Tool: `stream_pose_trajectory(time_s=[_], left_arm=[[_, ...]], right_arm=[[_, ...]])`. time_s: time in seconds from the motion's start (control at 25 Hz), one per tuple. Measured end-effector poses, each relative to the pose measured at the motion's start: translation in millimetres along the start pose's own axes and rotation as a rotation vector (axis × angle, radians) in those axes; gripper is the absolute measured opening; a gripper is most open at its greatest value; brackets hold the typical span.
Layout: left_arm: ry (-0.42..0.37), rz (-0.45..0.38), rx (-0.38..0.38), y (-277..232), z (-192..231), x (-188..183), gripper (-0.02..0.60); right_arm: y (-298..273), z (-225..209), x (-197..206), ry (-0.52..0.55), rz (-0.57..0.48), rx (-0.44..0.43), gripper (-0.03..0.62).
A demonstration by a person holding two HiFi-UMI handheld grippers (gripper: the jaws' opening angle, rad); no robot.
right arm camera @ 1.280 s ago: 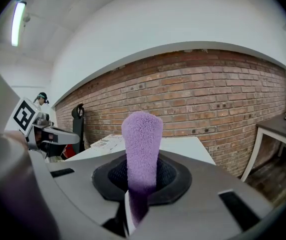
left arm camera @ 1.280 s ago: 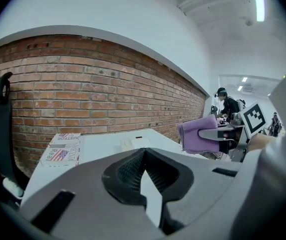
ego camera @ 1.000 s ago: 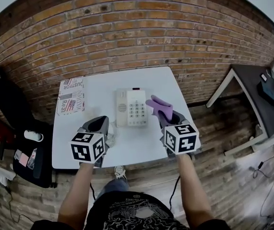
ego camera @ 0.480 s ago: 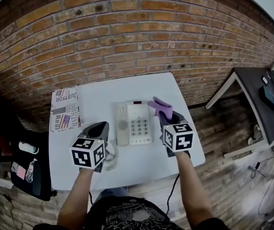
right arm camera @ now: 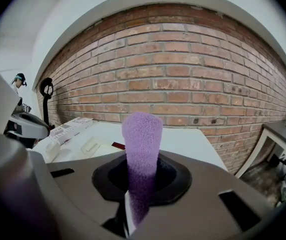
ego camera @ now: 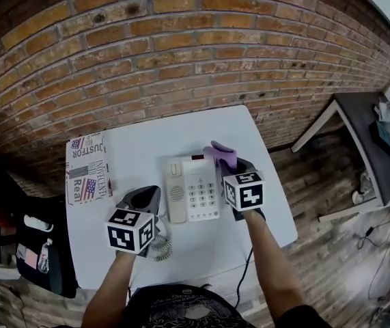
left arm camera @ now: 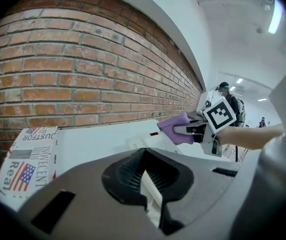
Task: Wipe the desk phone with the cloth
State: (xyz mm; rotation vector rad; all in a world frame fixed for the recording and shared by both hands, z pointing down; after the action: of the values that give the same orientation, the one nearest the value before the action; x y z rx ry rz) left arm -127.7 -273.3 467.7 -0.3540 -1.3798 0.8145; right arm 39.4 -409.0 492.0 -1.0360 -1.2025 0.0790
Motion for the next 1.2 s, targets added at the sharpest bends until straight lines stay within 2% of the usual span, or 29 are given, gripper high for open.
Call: stream_pose_trajectory(time_s=[0.24,0.68,1.2], left_arm=[[0.007,0.024,0.011,-7.0,4.7,8.0,0.006],[0.03,0.028,-0.002,-0.3,3.3,22.6,0.006],[0.035,0.004,-0.004,19.8,-26.2,38.5,0.006]], right_arm=[[-16.5,7.8,4.8,-0.018,0.023,-0.035,0.044],[-8.6,20.8,21.7,-0.046,0.04,-0.071,0.044],[21.6,38.3,59.6,-0.054,0.062,-0.104,0.044]])
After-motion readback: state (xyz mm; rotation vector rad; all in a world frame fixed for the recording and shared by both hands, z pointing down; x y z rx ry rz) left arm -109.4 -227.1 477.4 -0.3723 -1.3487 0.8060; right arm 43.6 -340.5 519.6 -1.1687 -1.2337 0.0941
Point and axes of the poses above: the fingertips, and each gripper's own axes: y backward along the fingers, z to its left, x out of its underside, the point moved 1 cm from there along y, backward along the fingers, and after that the axes turned 12 degrees about z, right-handed, at the moved point
